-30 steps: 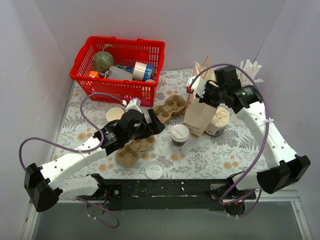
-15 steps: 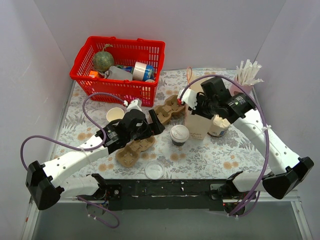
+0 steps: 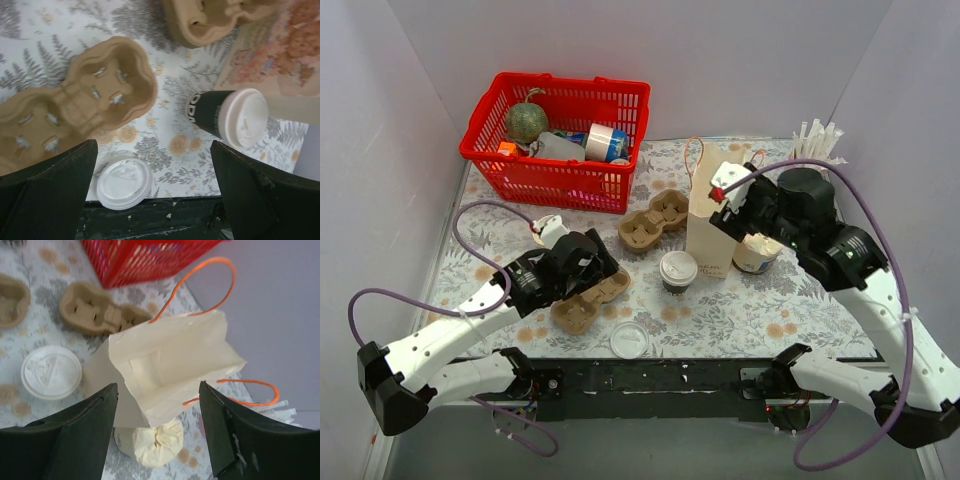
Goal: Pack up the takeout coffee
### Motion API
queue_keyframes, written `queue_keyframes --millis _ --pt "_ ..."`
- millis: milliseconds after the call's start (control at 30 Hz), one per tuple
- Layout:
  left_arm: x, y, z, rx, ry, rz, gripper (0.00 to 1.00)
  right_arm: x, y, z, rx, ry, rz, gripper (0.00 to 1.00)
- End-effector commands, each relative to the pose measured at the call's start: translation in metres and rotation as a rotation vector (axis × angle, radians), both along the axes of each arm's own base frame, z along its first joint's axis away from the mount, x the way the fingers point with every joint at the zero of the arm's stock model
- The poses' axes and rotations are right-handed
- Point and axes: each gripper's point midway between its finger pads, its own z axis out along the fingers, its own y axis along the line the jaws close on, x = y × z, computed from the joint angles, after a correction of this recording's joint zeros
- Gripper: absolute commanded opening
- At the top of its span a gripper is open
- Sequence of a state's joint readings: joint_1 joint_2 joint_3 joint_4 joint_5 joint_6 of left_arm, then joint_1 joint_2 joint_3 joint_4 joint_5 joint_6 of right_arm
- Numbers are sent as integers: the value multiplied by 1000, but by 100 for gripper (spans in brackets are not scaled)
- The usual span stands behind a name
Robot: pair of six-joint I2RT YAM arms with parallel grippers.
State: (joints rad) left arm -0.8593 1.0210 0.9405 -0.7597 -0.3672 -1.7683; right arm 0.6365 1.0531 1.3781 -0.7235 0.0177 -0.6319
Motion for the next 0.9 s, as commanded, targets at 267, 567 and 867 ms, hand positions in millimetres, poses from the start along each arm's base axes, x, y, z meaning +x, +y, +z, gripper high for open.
queue_keyframes --millis 267,567,867 --pt "-19 52 -46 -20 126 245 98 -30 42 64 447 -46 124 76" --pt "-39 113 -61 47 163 536 98 -84 150 -15 363 329 256 73" --pt "-44 132 -46 20 122 591 98 -93 235 -92 343 469 165 73"
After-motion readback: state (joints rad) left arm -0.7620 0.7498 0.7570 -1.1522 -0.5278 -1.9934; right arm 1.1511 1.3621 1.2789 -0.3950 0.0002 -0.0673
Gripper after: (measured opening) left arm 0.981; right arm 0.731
